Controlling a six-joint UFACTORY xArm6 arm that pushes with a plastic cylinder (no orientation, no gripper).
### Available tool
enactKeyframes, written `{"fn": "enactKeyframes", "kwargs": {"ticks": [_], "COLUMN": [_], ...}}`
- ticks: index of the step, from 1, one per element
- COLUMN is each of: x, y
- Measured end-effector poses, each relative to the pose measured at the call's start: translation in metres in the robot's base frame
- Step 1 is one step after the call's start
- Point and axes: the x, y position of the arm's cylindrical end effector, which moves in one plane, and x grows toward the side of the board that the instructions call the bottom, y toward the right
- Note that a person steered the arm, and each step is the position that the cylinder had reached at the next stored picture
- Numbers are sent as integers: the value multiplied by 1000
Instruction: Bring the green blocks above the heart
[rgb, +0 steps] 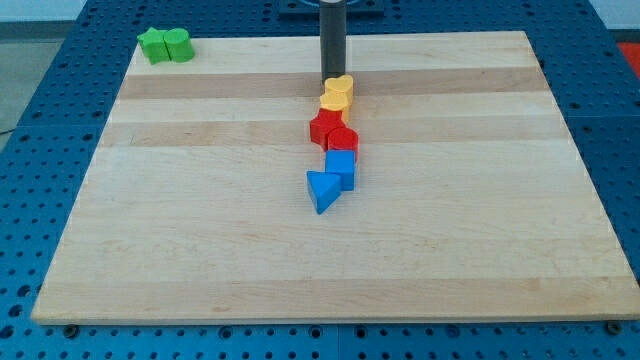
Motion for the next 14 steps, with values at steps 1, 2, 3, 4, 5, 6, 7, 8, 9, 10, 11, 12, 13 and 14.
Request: {"fn": "enactKeyframes", "kwargs": {"ticks": [1, 2, 3, 4, 5, 6, 7, 8, 9, 10, 11, 12, 13, 14], "x": [-6, -5, -14, -34, -34, -36, -74, -101, -101, -91, -78, -77, -77, -59], "y": [-50, -127, -210, -266, -305, -305, -304, -304, -275, -206, -152, -172, -230, -233]}}
